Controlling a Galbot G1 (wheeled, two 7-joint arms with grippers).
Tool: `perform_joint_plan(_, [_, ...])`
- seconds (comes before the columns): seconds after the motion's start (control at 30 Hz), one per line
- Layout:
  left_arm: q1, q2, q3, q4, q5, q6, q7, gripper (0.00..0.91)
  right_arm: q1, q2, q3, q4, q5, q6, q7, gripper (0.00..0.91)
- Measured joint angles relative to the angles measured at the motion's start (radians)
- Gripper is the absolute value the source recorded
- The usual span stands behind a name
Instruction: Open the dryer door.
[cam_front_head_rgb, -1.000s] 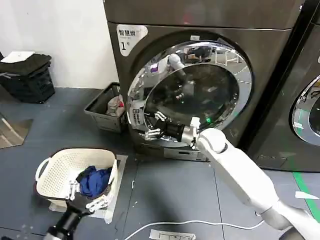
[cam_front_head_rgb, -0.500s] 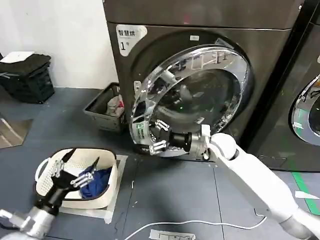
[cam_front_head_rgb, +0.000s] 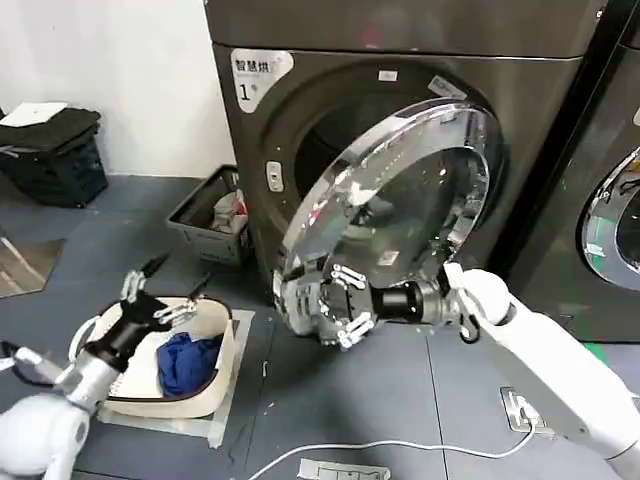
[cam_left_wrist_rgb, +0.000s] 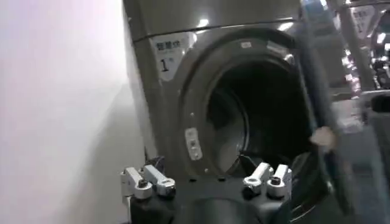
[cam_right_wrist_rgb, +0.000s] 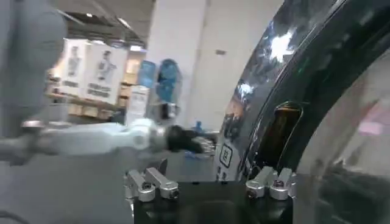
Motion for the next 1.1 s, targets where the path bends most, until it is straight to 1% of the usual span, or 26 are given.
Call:
perform_joint_plan(0.1, [-0.044,0.026,0.025,0.028,-0.013,0.004,0.001,0.907,-0.005,-0.019,0.004,-0.004,0.006,-0.002,-0.066,0.907])
perform_joint_plan(0.3, [-0.119,0.086,0.075,0.073,-0.044,0.008,0.023,0.907,-0.018,-0.053,0.024,-0.002,0.030,-0.035,-0.163,0.907])
perform_joint_plan(0.47, [-0.173,0.139,0.138,0.109,-0.047,0.008,0.044,0.907,-0.035,-0.092,0.057,0.011,0.039,-0.039,-0.192,0.907])
perform_joint_plan(0.63, [-0.250,0.175,0.232,0.155,-0.049,0.013,0.059,0.907,-0.075,-0.136,0.117,0.033,0.044,-0.047,-0.194,0.907])
perform_joint_plan(0.8, [-0.351,0.197,0.357,0.205,-0.051,0.011,0.088,0.907,-0.164,-0.197,0.221,0.066,0.045,-0.048,-0.193,0.907])
perform_joint_plan(0.9, [-0.417,0.191,0.441,0.230,-0.043,0.007,0.103,0.907,-0.237,-0.239,0.298,0.075,0.047,-0.040,-0.185,0.907])
perform_joint_plan(1.1, [-0.544,0.161,0.592,0.271,-0.041,-0.004,0.123,0.907,-0.425,-0.315,0.486,0.095,0.061,-0.021,-0.165,0.907])
